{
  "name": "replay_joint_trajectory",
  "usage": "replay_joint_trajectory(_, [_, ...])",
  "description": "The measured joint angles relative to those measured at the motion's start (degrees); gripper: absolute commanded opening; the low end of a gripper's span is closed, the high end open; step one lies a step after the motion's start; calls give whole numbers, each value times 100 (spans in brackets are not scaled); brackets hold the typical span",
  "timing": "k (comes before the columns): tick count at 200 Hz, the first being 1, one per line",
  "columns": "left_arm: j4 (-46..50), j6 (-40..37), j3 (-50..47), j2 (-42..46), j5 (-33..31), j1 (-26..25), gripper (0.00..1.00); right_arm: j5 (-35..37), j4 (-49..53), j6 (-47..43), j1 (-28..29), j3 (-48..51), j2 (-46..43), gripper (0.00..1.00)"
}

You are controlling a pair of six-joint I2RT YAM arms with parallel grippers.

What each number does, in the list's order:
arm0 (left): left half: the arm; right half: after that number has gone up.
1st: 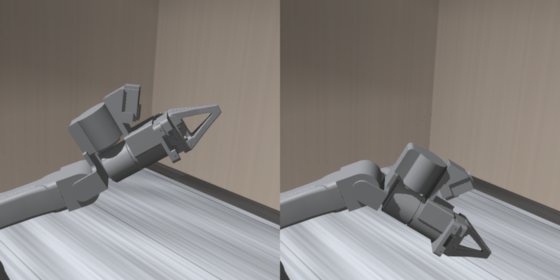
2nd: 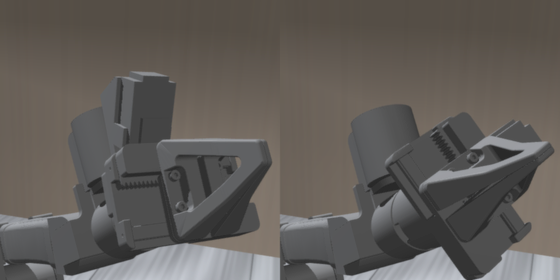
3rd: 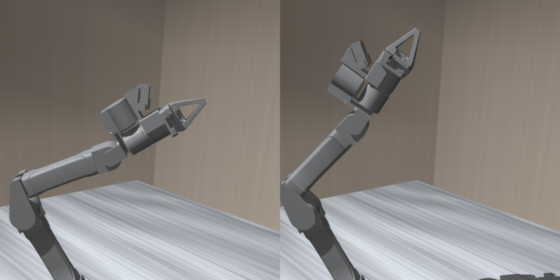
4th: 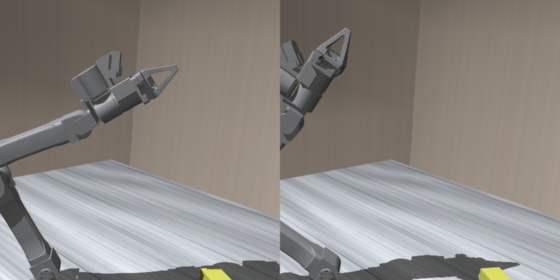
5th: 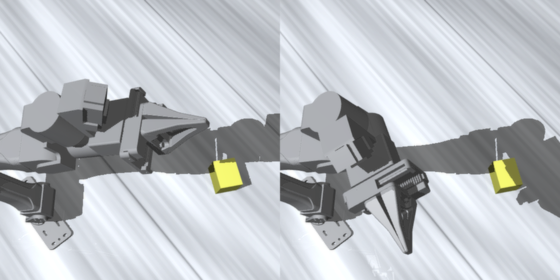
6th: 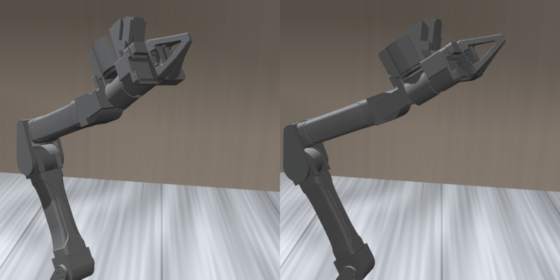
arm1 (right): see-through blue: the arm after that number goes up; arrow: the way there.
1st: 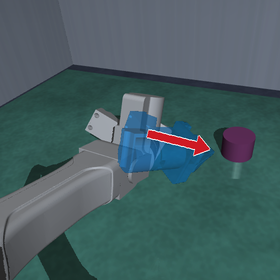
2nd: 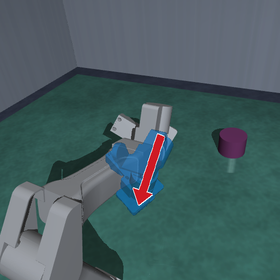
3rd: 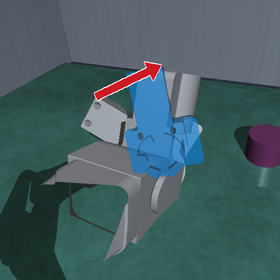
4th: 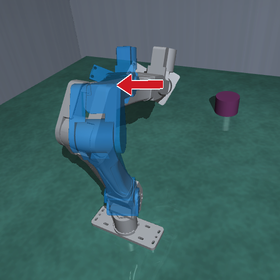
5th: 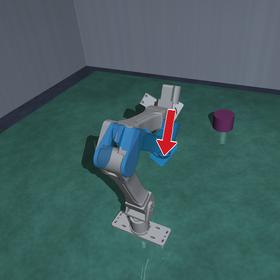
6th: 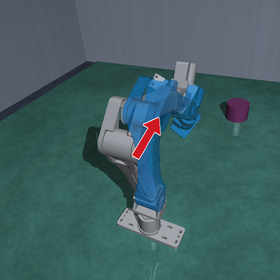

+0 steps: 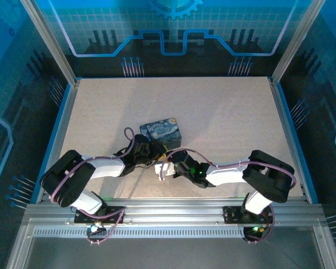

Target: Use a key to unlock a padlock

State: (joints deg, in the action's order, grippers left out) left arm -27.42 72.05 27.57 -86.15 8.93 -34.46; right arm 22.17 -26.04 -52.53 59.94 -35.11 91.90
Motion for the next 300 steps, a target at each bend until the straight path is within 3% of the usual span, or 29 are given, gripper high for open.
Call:
replay_joint_trajectory(110, [-2, 13, 2, 2, -4, 13, 6, -35, -234, -24, -11, 107, 24, 39])
replay_joint_trajectory(198, [422, 144, 98, 190, 208, -31, 6, -682, -444, 0, -289, 551, -789, 40])
replay_joint_trajectory(300, [831, 142, 197, 341, 343, 13, 6, -916, -315, -111, -245, 535, -586, 40])
